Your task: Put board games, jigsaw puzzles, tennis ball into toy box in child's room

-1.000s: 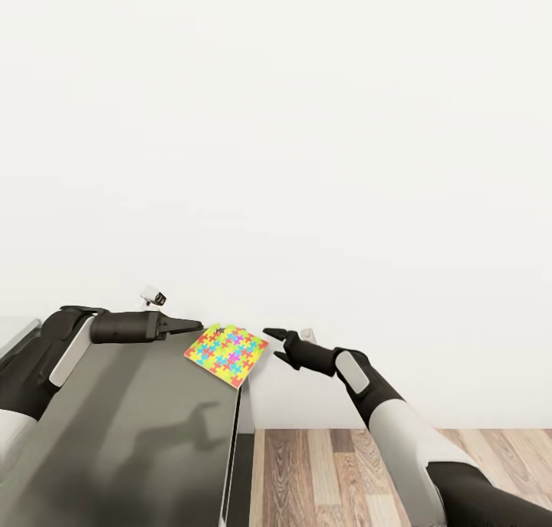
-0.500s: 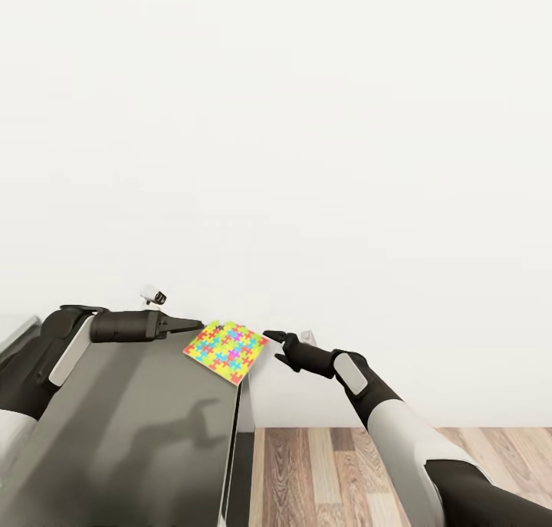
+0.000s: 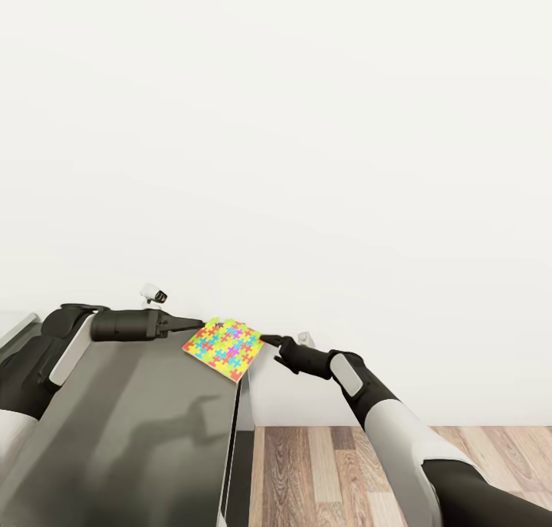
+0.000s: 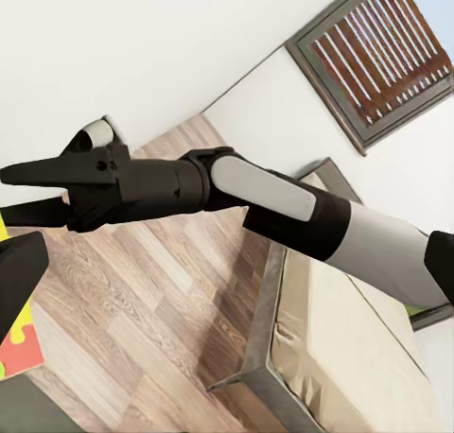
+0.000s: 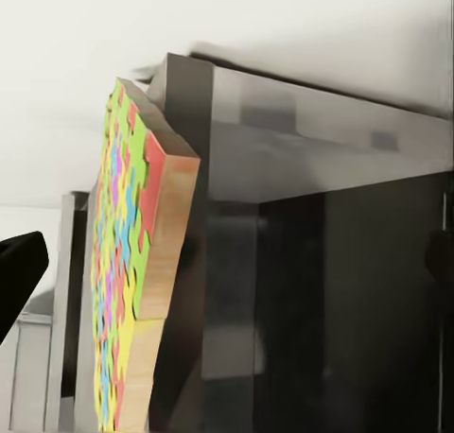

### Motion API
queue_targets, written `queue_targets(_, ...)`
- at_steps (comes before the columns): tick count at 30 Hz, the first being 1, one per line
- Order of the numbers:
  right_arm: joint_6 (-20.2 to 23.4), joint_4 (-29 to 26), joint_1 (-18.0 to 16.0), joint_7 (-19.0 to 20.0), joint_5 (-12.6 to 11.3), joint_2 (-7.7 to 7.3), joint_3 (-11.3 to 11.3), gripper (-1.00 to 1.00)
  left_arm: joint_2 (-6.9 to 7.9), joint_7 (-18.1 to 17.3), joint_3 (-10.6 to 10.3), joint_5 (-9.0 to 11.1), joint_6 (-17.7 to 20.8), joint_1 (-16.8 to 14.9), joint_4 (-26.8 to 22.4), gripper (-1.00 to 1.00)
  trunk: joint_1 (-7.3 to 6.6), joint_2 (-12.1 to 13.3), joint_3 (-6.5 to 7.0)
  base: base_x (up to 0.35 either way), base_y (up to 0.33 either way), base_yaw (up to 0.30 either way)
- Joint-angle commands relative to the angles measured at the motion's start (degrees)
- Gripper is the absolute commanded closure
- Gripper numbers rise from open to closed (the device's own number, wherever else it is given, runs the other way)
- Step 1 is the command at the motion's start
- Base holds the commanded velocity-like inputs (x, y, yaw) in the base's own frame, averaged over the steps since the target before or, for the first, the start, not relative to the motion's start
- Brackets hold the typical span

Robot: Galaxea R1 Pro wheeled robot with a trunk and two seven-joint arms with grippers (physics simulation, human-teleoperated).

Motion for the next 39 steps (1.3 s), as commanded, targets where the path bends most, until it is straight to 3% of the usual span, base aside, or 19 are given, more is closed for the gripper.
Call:
queue_targets(1,0.3,0.0,0.0,0.0,0.3,0.10,-0.4,-1.00,0.05,-0.1,-0.1,0.2,0.5,-0.1,0.0,-1.00,0.00,0.0,-0.05,0.000,0.000,0.000)
queue_targets(39,0.1,0.2,-1.3,0.0,0.8,0.10,-0.4,-1.00,0.06,-0.2,-0.2,0.4,0.5,-0.1,-0.1,-1.00,0.00,0.0,-0.05,0.000,0.000,0.000)
